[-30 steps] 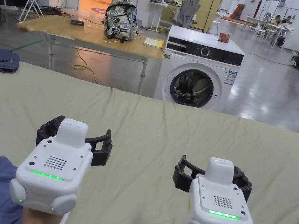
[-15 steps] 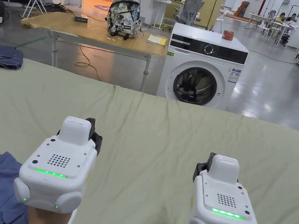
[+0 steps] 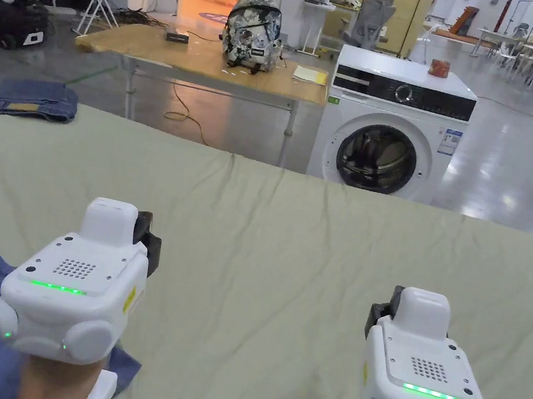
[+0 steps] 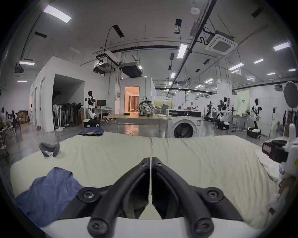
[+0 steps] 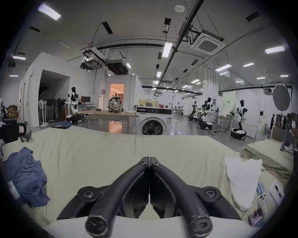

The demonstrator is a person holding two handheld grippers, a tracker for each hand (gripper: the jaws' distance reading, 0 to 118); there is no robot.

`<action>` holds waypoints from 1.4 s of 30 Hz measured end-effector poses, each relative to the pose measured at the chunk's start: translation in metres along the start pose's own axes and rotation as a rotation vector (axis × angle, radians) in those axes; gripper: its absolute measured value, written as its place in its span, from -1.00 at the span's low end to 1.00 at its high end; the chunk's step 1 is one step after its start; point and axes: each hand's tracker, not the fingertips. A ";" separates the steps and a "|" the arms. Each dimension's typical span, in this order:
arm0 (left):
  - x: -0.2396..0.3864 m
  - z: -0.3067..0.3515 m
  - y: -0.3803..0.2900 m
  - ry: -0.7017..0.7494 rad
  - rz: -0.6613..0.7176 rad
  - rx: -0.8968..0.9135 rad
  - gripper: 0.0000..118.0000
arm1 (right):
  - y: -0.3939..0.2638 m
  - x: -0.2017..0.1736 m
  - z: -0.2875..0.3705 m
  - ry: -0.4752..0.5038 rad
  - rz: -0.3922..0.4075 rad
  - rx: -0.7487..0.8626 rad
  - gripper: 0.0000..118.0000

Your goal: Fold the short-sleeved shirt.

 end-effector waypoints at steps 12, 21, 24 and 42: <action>-0.139 0.034 -0.001 0.183 -0.060 -0.240 -1.00 | -0.006 -0.031 -0.001 0.084 0.021 -0.025 -1.00; -0.257 0.005 -0.063 0.200 0.229 -0.698 -1.00 | -0.023 -0.040 -0.010 0.115 0.025 -0.102 -1.00; -0.264 -0.002 -0.080 0.204 0.211 -0.787 -1.00 | -0.028 -0.040 -0.012 0.114 0.029 -0.123 -1.00; -0.259 -0.027 -0.116 0.288 0.175 -0.989 0.62 | -0.041 -0.028 -0.014 0.106 0.035 -0.191 -1.00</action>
